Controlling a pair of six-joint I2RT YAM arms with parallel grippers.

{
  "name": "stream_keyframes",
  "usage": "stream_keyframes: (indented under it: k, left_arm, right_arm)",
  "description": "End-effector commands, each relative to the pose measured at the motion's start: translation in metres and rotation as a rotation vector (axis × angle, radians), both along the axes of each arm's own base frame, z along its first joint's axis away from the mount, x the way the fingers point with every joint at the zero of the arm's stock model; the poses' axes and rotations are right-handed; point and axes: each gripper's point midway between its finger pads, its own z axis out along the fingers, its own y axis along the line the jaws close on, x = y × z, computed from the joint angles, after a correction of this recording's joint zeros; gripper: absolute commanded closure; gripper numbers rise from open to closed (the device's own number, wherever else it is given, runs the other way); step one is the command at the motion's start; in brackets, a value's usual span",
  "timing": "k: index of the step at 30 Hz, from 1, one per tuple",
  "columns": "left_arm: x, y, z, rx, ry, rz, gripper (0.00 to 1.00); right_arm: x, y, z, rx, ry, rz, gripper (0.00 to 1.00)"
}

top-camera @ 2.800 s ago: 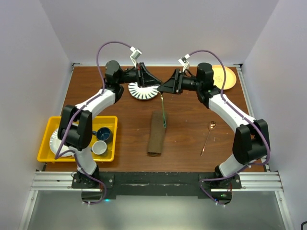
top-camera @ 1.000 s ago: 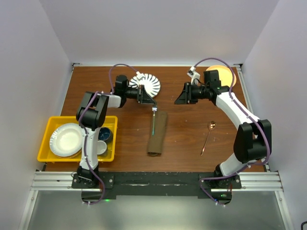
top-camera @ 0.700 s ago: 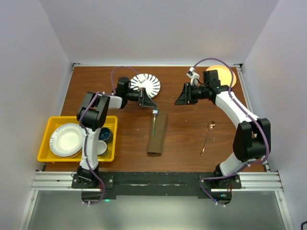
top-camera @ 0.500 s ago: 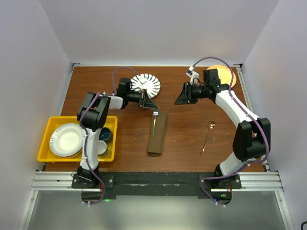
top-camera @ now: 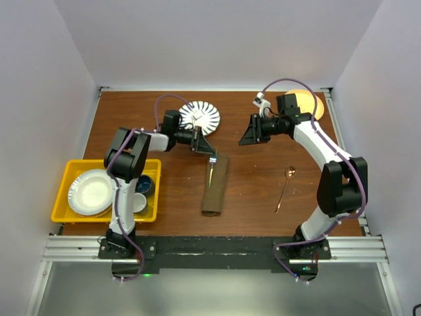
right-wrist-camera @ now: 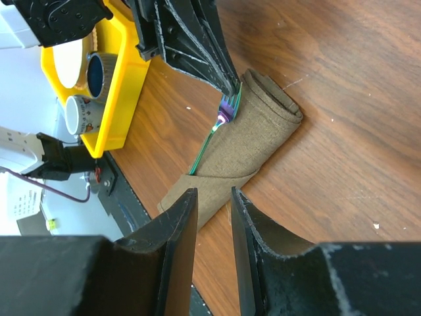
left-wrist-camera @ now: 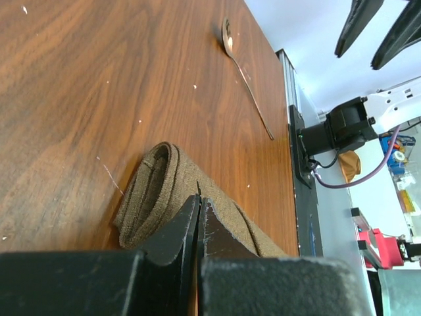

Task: Fold the napkin into a case and place the utensils inside
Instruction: Insert the fork into the folded napkin.

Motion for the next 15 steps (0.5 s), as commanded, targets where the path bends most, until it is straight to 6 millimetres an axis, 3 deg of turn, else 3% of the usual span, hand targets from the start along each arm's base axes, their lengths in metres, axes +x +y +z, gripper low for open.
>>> stream_keyframes:
  k: [1, 5, 8, 15]
  left_arm:
    - [-0.006, 0.001, 0.018, -0.006, -0.077, -0.019, 1.0]
    - [-0.011, 0.001, 0.017, -0.005, -0.069, -0.022, 1.0]
    - [-0.011, 0.003, 0.015, 0.0, -0.075, -0.017, 1.0]
    - [-0.011, 0.003, 0.008, 0.009, -0.072, -0.013, 1.0]
  right_arm:
    - [0.004, 0.005, 0.016, 0.025, -0.043, 0.041, 0.69]
    - [0.004, 0.005, 0.01, 0.012, -0.042, 0.042, 0.73]
    - [0.002, 0.013, -0.001, -0.008, -0.038, 0.051, 0.82]
    - [-0.006, 0.052, -0.036, -0.037, -0.006, 0.094, 0.82]
